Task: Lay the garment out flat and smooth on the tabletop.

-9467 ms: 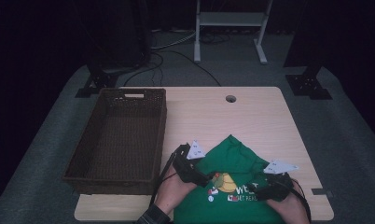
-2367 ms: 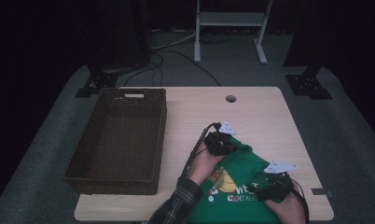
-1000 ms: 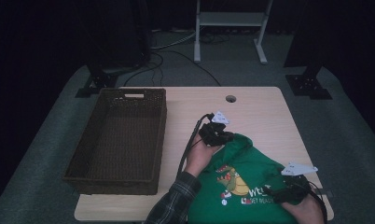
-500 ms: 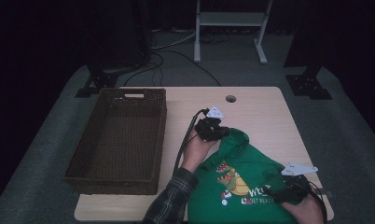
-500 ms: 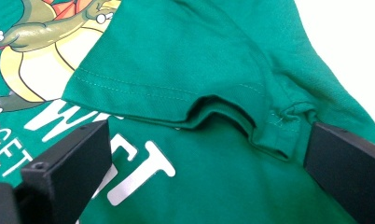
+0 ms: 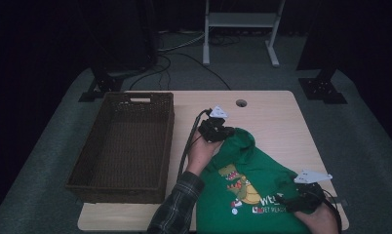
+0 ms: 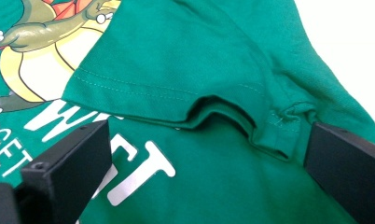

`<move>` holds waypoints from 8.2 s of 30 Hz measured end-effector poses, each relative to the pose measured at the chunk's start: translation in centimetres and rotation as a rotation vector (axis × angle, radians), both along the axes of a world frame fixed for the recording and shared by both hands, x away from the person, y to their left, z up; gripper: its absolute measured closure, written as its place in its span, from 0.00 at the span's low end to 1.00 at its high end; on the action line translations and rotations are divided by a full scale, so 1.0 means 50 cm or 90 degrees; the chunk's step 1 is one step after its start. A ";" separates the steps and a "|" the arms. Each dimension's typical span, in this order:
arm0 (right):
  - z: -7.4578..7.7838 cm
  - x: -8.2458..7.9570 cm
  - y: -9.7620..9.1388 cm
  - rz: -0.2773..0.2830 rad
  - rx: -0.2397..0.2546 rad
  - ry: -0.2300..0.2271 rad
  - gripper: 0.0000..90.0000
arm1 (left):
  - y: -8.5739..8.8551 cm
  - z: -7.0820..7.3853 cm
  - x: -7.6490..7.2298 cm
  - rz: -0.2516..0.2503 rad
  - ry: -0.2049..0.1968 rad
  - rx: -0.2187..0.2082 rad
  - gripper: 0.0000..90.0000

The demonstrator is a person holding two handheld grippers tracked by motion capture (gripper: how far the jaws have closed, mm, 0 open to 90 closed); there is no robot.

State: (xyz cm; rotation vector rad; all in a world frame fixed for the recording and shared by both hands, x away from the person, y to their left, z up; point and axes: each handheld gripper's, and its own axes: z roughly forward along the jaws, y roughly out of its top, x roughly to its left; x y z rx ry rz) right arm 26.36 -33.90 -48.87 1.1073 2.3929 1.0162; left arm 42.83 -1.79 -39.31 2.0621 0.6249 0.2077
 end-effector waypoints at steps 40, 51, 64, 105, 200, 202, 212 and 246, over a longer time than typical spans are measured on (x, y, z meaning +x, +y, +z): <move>0.000 0.000 0.000 0.000 0.000 0.000 0.00 | 0.073 -0.068 0.067 0.141 0.004 0.021 0.93; 0.000 0.000 0.000 0.000 0.000 0.000 0.00 | 0.080 -0.082 0.060 0.168 -0.006 0.038 0.77; 0.000 -0.006 -0.048 -0.026 -0.001 0.001 0.00 | 0.040 -0.076 0.019 0.113 -0.010 0.039 0.67; 0.000 -0.010 -0.063 -0.033 -0.001 0.001 0.00 | -0.045 -0.170 -0.054 0.057 -0.006 0.106 0.80; 0.000 -0.010 -0.062 -0.037 -0.001 0.001 0.00 | 0.139 -0.124 -0.065 0.267 -0.049 0.060 0.61; 0.000 -0.010 -0.062 -0.037 -0.001 0.001 0.00 | 0.137 -0.119 -0.066 0.258 -0.044 0.049 0.52; 0.000 -0.010 -0.062 -0.037 -0.001 0.000 0.00 | 0.093 -0.098 -0.076 0.174 -0.019 0.003 0.13; 0.000 -0.011 -0.062 -0.038 -0.003 -0.001 0.00 | 0.018 -0.184 -0.162 0.005 0.003 0.145 0.00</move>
